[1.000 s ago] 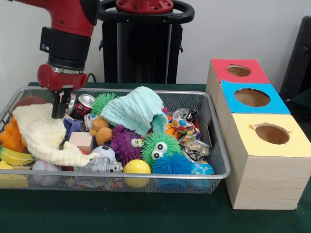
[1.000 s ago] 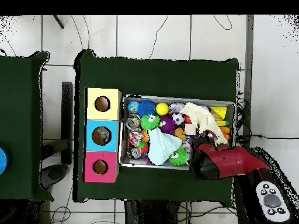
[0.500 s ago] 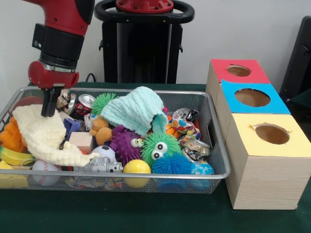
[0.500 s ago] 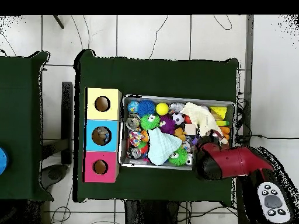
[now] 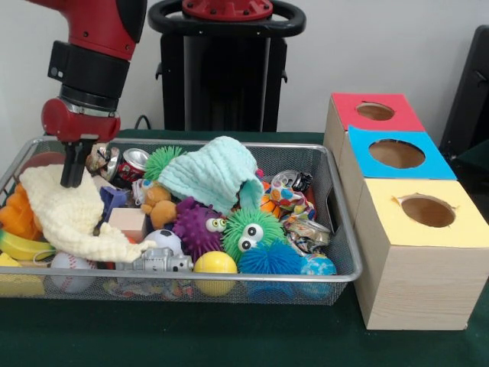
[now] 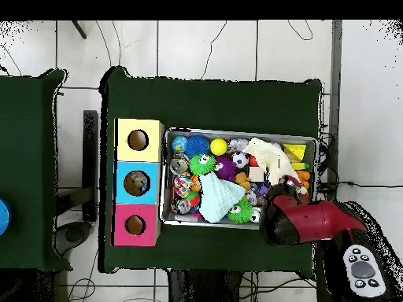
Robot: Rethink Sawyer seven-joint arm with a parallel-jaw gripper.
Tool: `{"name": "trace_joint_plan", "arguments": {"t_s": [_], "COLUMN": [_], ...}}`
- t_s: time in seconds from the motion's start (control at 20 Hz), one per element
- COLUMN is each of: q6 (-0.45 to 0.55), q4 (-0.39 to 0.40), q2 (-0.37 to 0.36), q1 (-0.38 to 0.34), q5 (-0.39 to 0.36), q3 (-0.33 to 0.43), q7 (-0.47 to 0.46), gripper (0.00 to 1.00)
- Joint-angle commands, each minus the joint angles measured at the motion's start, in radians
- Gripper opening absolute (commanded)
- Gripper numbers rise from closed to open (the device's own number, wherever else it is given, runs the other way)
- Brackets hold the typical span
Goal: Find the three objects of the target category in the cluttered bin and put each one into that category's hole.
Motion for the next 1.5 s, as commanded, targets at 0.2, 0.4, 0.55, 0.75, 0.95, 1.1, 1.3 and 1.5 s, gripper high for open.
{"name": "trace_joint_plan", "arguments": {"t_s": [0.2,0.4,0.55,0.75,0.95,1.1,1.3,1.5], "q6": [-0.105,-0.120,-0.121,-0.129,-0.158,-0.180,-0.210,-0.272], "q4": [-0.031,-0.030,-0.039,-0.057,-0.091,-0.107,-0.127,-0.172], "q2": [0.083,0.087,0.091,0.102,0.127,0.167,0.194,0.257], "q1": [0.007,0.012,0.031,0.060,0.106,0.101,0.123,0.167], "q5": [-0.009,-0.005,0.000,0.006,0.039,0.045,0.057,0.094], "q3": [-0.013,-0.015,-0.034,-0.065,-0.145,-0.149,-0.184,-0.259], "q7": [0.155,0.157,0.159,0.165,0.196,0.197,0.192,0.177], "gripper": [1.00,1.00,1.00,1.00,1.00,1.00,1.00,1.00]}}
